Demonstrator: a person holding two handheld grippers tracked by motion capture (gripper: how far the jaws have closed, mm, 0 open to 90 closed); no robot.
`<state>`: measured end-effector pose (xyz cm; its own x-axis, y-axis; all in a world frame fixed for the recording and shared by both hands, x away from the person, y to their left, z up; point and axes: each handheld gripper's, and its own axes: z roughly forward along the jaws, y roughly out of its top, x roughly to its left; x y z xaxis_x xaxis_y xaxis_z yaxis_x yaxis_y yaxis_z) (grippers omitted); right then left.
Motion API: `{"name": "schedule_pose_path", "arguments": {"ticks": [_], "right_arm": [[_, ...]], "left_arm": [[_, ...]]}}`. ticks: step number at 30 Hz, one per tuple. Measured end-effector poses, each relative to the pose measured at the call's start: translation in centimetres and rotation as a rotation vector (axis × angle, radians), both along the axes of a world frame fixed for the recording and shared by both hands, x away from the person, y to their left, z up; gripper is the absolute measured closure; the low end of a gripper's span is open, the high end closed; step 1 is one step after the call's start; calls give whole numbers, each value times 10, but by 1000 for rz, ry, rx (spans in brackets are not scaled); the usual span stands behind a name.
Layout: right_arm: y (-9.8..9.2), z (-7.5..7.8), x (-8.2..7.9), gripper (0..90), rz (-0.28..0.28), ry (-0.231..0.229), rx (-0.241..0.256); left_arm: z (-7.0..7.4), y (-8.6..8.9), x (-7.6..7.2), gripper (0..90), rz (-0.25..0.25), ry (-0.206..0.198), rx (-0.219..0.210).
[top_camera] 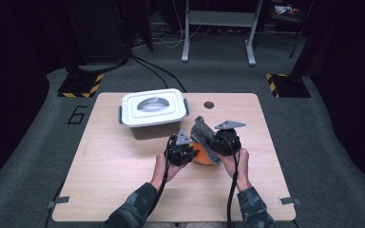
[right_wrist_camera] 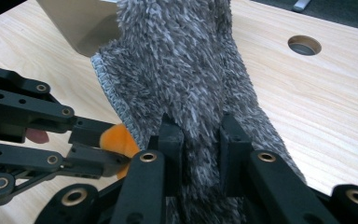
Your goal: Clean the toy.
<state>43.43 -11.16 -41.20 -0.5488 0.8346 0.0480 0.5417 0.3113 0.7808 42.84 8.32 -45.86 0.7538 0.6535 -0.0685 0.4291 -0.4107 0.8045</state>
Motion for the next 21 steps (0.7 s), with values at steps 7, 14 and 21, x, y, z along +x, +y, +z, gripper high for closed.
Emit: {"name": "schedule_pose_path", "arguments": {"ticks": [7,14,21], "right_arm": [[-13,-7,3,747,-36,10,-12],[-33,-17,4,746,-88,37,4],[-55,-34,7,746,-148,84,-4]], "left_arm": [[-6,5,3,781,27,18,9],[-7,7,3,781,35,24,2],[-8,7,4,781,35,26,-5]]}}
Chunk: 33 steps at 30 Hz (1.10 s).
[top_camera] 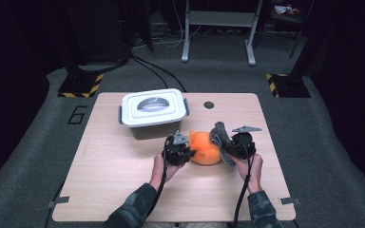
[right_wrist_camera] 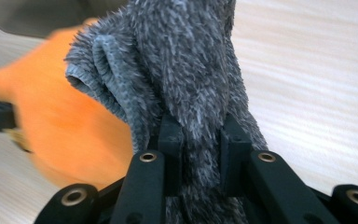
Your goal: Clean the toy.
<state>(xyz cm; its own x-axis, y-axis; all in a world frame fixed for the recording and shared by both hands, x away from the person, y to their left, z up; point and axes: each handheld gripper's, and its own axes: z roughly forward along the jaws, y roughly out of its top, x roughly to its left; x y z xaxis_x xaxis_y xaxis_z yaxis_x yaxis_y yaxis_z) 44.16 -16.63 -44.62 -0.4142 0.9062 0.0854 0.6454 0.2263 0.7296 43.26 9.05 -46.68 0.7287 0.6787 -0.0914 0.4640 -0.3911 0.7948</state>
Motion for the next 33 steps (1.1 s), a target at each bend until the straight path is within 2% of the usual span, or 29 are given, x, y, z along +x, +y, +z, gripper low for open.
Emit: {"name": "schedule_pose_path", "arguments": {"ticks": [9,17,20,22,25,29,33], "right_arm": [[-13,-21,6,746,-61,70,-3],[-17,-49,13,745,-70,156,-31],[-17,-50,12,744,-90,181,-16],[-20,-47,12,744,-78,146,-30],[-25,-37,9,744,-91,108,-26],[-27,-12,2,745,-91,46,-3],[-17,15,-5,744,-37,-24,3]], "left_arm": [[0,0,0,780,4,2,8],[-1,3,1,773,8,17,16],[-1,2,1,772,9,18,21],[0,3,1,771,8,21,27],[0,4,2,770,11,28,24],[0,4,2,769,20,38,24],[2,2,2,769,16,39,35]]}}
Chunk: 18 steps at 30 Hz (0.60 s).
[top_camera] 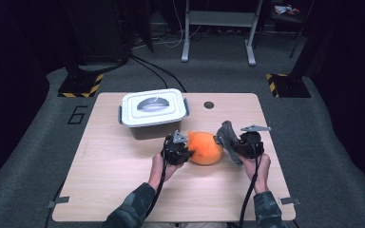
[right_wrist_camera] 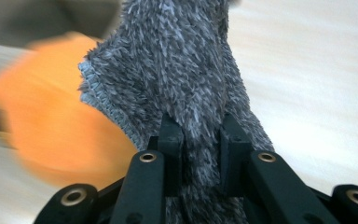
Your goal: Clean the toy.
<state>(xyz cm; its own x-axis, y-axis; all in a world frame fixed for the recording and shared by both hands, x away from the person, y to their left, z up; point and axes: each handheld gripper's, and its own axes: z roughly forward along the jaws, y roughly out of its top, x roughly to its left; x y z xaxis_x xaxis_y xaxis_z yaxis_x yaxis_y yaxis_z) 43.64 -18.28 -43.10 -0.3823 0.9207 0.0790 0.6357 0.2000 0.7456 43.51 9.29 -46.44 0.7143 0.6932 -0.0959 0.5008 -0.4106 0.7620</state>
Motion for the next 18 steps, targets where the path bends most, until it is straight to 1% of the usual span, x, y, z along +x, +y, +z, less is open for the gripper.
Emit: {"name": "schedule_pose_path", "arguments": {"ticks": [2,3,5,7,10,12,14,15,16,17,18], "right_arm": [[10,11,-3,745,32,-28,12],[16,16,-4,745,52,-33,23],[27,23,-3,745,94,-51,25],[40,26,-2,744,124,-51,33],[60,25,1,744,170,-47,27],[72,24,2,743,206,-43,33],[83,21,3,743,229,-43,9],[87,20,3,742,241,-37,4],[90,17,3,743,243,-31,1],[92,16,4,744,247,-33,-18],[94,14,4,745,239,-29,-30]], "left_arm": [[1,0,1,769,2,2,5],[1,0,1,768,2,2,7],[2,-1,1,768,5,4,10],[2,-1,1,768,7,6,6],[3,-2,1,768,4,9,13],[4,-2,0,768,1,10,15],[3,-2,1,768,7,5,13],[3,-2,1,768,8,6,15],[3,-1,1,768,8,6,18],[3,-1,1,768,8,8,15],[3,-1,1,768,9,15,12]]}}
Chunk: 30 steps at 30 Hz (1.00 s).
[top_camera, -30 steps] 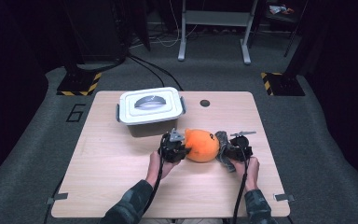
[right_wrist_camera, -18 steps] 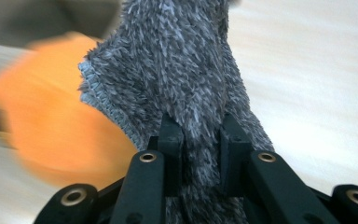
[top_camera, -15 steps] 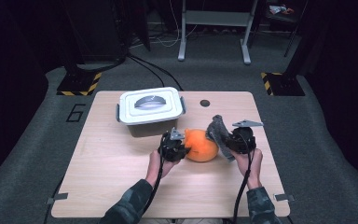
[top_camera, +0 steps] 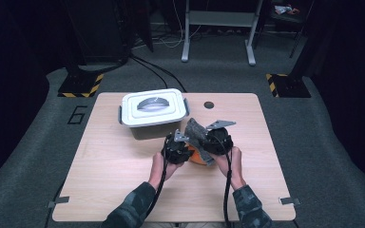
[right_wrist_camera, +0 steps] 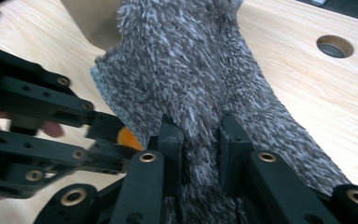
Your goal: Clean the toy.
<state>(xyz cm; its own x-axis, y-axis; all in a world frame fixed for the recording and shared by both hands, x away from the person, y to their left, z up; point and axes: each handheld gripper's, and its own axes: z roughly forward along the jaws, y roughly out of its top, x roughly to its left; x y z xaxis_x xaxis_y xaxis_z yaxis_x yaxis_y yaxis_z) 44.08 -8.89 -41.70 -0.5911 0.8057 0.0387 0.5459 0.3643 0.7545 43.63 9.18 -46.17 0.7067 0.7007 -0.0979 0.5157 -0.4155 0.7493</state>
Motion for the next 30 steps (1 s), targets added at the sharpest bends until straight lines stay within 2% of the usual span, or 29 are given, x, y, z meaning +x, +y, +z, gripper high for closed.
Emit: {"name": "schedule_pose_path", "arguments": {"ticks": [2,3,7,13,14,21,24,29,30], "right_arm": [[-2,-1,1,747,3,-7,-13],[-3,-1,1,748,-19,-5,-8],[-18,-2,0,749,-43,-10,-6],[-43,-8,0,748,-121,4,1],[-48,-10,0,747,-133,2,-10],[-73,-29,2,747,-221,72,0],[-79,-35,4,747,-231,92,0],[-90,-60,10,748,-266,166,-5],[-91,-64,11,748,-271,187,7]], "left_arm": [[0,1,1,768,-3,2,-8],[0,0,1,768,-3,2,-9],[0,-1,0,768,-13,-3,1],[-1,0,1,768,-7,2,-9],[-1,-1,1,768,-6,1,-10],[-2,0,1,768,-7,3,-8],[-2,0,2,768,-8,0,-9],[-3,1,2,768,-6,0,-10],[-3,1,2,768,-7,0,-10]]}}
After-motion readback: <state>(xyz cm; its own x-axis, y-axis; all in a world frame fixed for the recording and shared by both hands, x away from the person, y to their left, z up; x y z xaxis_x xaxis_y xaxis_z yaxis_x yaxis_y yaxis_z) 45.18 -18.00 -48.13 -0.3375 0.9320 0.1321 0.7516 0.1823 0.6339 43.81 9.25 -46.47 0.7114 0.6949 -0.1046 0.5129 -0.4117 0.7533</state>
